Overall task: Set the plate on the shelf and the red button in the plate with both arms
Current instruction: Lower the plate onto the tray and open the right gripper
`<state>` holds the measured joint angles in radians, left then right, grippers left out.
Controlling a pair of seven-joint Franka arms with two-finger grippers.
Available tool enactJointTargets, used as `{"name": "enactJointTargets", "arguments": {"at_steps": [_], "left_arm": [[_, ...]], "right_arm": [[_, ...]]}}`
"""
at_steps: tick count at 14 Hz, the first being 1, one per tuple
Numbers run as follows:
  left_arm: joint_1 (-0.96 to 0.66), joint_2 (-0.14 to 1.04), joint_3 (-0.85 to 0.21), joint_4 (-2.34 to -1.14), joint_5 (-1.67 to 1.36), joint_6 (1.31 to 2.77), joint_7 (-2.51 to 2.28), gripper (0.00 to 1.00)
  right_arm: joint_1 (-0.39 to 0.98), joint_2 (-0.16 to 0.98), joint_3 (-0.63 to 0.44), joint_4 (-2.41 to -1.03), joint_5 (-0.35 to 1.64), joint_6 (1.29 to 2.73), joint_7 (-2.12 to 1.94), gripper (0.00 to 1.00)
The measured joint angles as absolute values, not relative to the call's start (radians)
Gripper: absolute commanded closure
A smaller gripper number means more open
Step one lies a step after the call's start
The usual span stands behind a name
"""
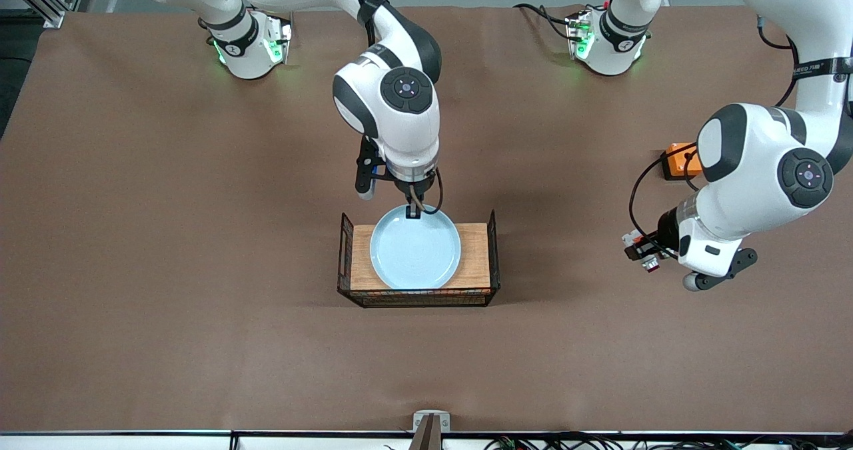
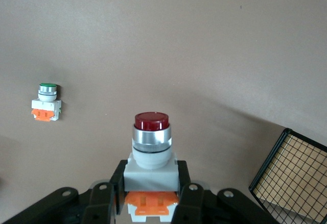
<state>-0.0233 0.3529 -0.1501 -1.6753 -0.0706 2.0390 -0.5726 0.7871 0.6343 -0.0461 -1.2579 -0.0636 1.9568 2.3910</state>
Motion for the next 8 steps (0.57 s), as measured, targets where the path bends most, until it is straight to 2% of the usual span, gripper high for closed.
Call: {"name": "enactJointTargets", "arguments": {"at_steps": [2,3,8], "left_arm": [[-0.023,0.353,-0.15,-1.675,-0.071,2.039,-0.573,0.66],[-0.023,0.353,-0.15,-1.675,-0.071,2.039,-0.573,0.66],[-0.024,0.353,-0.15,-1.675,-0.071,2.039,-0.575,0.66]], "right_arm": [[0.787,0.634,-0.046,-1.254,-0.087,1.959,2.386,0.22],[0.787,0.635,-0.047,-1.254,-0.091,1.959,2.382,0.0],[0.787,0.646,-0.048,-1.254,-0.096,1.959,2.363,0.0]]}}
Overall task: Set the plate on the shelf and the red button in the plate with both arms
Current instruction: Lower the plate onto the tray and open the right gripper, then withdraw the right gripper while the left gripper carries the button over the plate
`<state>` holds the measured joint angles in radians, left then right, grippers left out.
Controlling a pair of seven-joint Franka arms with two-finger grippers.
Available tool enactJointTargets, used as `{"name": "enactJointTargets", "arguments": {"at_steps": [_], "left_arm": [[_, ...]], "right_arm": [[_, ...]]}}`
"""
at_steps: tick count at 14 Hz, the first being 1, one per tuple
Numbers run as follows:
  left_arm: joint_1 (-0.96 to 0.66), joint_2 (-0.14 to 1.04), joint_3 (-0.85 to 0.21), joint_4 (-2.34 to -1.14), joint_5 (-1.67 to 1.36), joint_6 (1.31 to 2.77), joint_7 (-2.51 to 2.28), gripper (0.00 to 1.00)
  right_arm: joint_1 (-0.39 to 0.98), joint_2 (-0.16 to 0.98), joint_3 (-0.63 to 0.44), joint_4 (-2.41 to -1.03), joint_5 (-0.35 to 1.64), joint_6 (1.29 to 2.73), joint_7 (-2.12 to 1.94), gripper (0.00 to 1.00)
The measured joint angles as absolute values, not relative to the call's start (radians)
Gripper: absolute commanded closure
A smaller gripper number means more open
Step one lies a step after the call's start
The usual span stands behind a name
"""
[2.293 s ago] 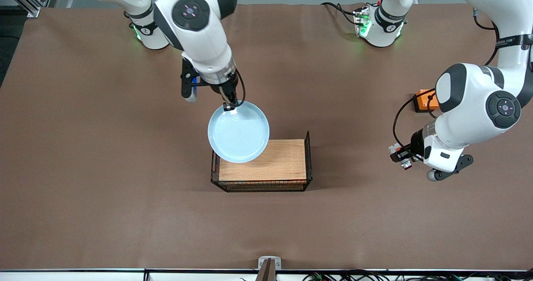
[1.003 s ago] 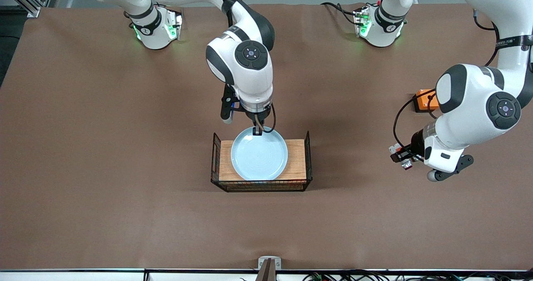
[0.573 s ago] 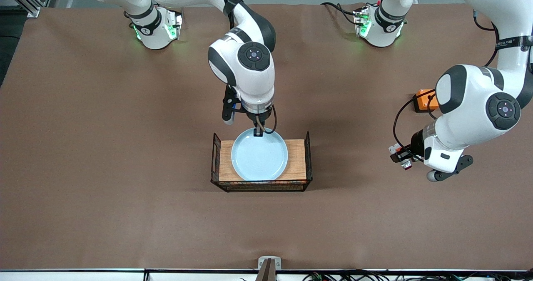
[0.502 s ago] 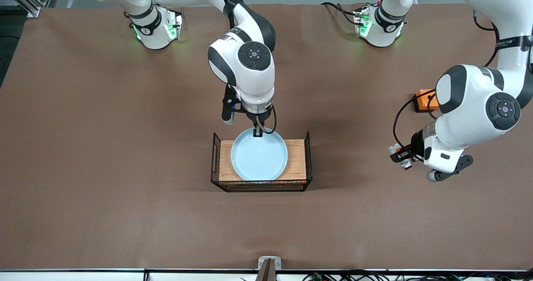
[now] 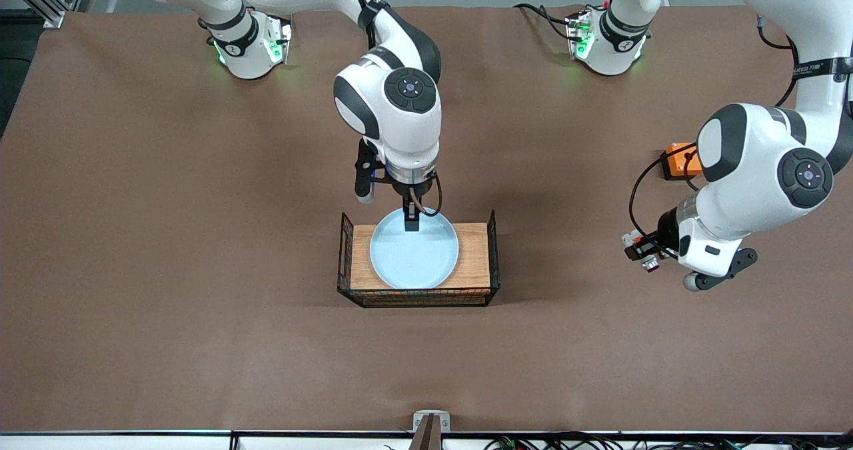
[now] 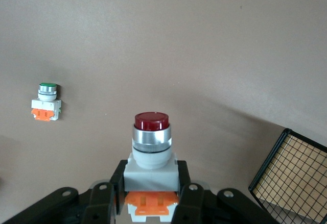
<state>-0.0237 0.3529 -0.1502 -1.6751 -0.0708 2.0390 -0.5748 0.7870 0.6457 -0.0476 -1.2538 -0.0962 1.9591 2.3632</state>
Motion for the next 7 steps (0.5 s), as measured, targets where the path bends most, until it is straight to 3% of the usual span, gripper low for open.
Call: {"name": "enactJointTargets", "arguments": {"at_steps": [4,7], "left_arm": [[-0.028,0.353,-0.155,-1.669,-0.071,2.038,-0.633,0.66],[-0.032,0.347,-0.179,-1.649,-0.071,2.033,-0.722,0.66]], "right_arm": [[0.786,0.647,-0.048,-1.237,-0.096,1.954,2.338,0.0],[0.765,0.647,-0.052,-1.197,-0.057,1.859,2.174,0.0]]}}
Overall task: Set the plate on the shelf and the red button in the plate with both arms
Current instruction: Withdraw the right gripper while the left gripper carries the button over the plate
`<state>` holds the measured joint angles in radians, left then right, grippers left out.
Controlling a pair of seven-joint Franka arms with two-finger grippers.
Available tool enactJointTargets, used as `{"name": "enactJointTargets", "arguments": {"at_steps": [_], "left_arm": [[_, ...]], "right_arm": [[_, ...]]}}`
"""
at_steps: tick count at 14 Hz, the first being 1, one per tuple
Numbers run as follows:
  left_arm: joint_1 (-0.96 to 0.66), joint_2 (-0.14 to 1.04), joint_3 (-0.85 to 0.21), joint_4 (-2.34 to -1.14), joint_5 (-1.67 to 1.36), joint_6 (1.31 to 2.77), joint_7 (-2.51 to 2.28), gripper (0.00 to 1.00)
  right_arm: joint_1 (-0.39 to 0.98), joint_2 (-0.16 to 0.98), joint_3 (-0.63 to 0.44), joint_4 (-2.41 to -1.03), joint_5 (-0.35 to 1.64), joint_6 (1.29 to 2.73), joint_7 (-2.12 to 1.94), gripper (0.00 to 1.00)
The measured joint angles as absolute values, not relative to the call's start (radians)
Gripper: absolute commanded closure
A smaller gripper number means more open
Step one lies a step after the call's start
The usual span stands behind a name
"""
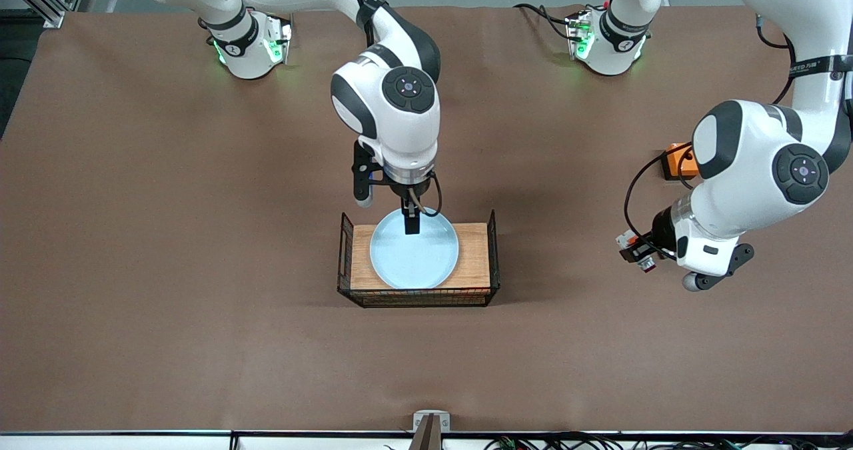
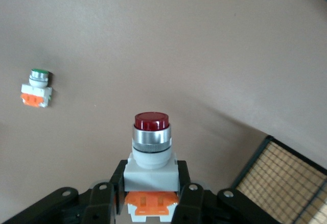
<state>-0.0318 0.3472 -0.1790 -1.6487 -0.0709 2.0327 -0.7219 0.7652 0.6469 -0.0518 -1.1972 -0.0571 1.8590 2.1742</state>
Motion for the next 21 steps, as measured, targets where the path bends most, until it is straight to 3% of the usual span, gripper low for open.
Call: {"name": "enactJointTargets", "arguments": {"at_steps": [6,14,21], "left_arm": [[-0.088,0.34,-0.218,-1.577,-0.071,2.012,-0.972,0.66],[-0.282,0.402,-0.216,-1.377,-0.028,1.871,-1.386,0.66],[-0.415,0.502,-0.215,-1.251,-0.027,1.873,-1.773,0.66]], "right_arm": [[0.596,0.619,-0.059,-1.088,0.033,1.615,1.688,0.0],[0.279,0.494,-0.066,-1.079,0.095,1.338,0.88,0.0],[0.061,0.439,-0.071,-1.078,0.075,1.269,0.329,0.0]]}}
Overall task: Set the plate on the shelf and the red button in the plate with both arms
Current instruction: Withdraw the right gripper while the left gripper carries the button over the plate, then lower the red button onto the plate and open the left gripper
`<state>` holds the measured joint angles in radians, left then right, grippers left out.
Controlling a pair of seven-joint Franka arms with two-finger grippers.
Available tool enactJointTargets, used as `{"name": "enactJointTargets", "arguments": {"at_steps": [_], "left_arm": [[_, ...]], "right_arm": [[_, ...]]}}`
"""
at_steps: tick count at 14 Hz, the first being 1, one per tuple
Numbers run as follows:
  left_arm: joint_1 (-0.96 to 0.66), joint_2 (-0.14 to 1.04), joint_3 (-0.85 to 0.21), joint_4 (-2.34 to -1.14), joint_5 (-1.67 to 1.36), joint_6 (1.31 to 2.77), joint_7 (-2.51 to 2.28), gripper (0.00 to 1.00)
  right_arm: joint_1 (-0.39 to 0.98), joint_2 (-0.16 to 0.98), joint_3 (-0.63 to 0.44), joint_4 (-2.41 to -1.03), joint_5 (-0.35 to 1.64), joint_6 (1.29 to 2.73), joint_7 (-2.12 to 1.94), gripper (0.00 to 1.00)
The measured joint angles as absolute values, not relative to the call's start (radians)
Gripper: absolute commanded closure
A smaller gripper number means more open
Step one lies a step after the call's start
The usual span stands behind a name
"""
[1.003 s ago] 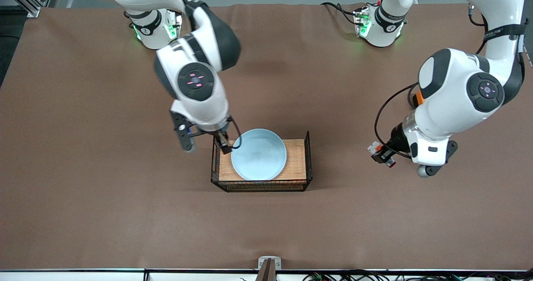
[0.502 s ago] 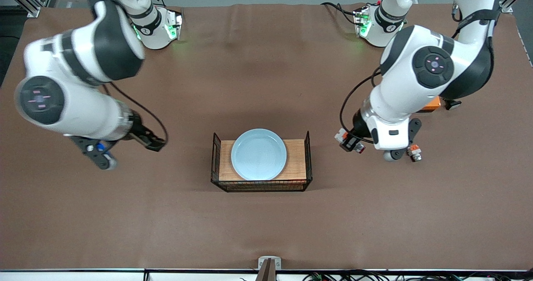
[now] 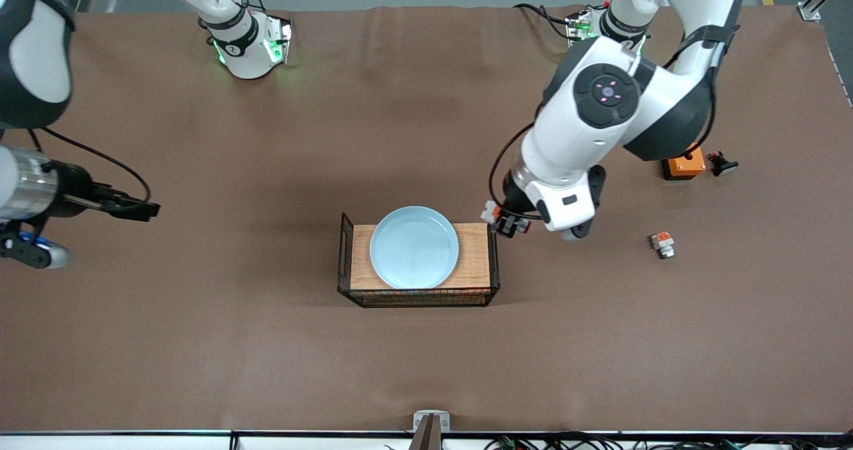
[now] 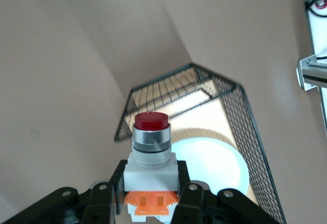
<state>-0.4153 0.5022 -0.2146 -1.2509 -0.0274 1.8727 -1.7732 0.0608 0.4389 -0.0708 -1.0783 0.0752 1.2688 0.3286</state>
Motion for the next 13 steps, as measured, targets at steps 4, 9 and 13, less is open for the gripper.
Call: {"name": "enactJointTargets", "arguments": {"at_steps": [4,9,13], "left_arm": [[-0.473,0.565,-0.207,-1.198,-0.027,1.94,-1.932,0.66],[-0.539,0.616,-0.187,-1.188,-0.027,2.085,-2.059,0.66],[-0.567,0.664,-0.183,-1.179,-0.027,2.164,-2.083,0.66]], "right_arm": [[0.051,0.433,-0.068,-1.078,-0.034,1.255,0.086,0.0],[0.027,0.431,-0.068,-1.079,-0.032,1.266,0.038,0.0],[0.024,0.431,-0.066,-1.079,-0.031,1.268,0.032,0.0]]}}
